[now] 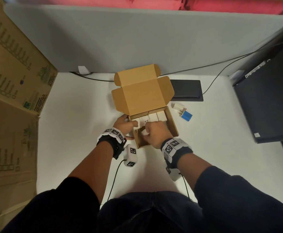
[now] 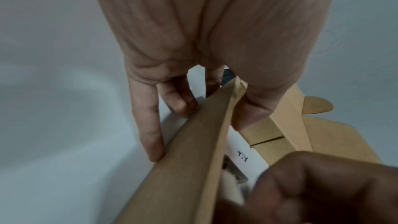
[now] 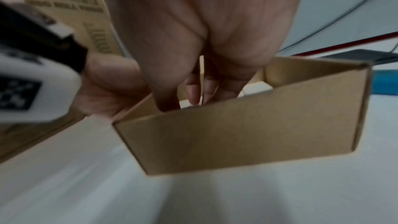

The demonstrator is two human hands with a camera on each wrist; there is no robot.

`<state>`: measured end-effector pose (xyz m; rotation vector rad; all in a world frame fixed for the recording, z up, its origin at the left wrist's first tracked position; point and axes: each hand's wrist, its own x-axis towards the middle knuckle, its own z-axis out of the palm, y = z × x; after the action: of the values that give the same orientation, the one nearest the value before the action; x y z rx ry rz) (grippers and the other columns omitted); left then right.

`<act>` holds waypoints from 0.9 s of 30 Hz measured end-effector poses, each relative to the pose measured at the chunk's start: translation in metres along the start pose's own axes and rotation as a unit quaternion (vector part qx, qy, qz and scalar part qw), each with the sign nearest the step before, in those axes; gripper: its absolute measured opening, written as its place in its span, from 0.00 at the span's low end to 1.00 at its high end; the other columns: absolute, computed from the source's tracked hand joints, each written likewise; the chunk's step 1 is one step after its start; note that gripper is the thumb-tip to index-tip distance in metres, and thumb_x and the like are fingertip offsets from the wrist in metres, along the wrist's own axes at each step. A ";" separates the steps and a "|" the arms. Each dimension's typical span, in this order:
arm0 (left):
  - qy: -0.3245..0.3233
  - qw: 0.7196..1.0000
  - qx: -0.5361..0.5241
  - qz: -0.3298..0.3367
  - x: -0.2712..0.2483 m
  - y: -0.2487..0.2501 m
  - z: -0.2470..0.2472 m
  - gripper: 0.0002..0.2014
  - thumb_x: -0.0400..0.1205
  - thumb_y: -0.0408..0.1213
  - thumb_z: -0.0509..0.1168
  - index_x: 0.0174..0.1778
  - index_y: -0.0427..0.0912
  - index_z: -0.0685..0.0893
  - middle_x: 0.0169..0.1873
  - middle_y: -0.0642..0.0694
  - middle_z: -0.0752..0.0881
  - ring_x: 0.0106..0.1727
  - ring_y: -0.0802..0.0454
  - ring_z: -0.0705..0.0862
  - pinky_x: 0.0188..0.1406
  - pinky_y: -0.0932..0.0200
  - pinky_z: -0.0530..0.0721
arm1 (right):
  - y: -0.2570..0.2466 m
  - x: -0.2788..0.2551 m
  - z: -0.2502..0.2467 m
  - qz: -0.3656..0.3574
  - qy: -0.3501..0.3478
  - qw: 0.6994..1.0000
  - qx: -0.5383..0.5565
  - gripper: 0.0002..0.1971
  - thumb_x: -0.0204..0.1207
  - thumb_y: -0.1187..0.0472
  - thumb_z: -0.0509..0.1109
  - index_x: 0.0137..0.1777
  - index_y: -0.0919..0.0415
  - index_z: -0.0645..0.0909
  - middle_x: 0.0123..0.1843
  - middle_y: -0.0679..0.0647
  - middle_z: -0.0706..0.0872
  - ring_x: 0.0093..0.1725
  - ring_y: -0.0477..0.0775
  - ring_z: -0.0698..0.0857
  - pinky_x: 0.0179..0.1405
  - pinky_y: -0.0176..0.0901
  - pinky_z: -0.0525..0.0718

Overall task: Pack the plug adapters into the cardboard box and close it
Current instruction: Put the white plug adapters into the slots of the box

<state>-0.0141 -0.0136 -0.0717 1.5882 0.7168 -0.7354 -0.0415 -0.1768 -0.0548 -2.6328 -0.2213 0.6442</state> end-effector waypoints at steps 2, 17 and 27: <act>-0.006 1.000 -0.008 0.003 0.001 0.000 0.002 0.20 0.79 0.27 0.71 0.66 0.50 0.84 0.52 0.54 0.85 0.55 0.48 0.85 0.56 0.32 0.94 | -0.005 0.004 0.012 0.021 -0.029 0.999 -0.027 0.06 0.78 0.55 0.70 0.45 0.56 0.83 0.47 0.59 0.88 0.43 0.59 0.81 0.41 0.46 0.79; -0.001 0.999 0.035 0.027 0.009 -0.004 0.008 0.22 0.72 0.24 0.74 0.49 0.57 0.82 0.48 0.48 0.91 0.52 0.41 0.93 0.51 0.29 0.95 | 0.005 0.009 0.009 0.010 -0.064 0.996 0.063 0.10 0.75 0.55 0.73 0.34 0.56 0.88 0.35 0.56 0.89 0.36 0.53 0.84 0.28 0.36 0.72; -0.007 0.995 0.094 0.015 0.016 -0.005 0.008 0.33 0.71 0.19 0.80 0.69 0.47 0.82 0.61 0.46 0.89 0.56 0.37 0.90 0.47 0.34 0.96 | 0.061 0.004 -0.033 0.001 0.200 0.973 0.110 0.07 0.77 0.59 0.71 0.40 0.57 0.88 0.40 0.53 0.89 0.40 0.53 0.87 0.44 0.43 0.85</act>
<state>-0.0084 -0.0203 -0.0881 1.7580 0.6266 -0.8101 -0.0188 -0.2423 -0.0563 -2.4783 -0.0243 0.1170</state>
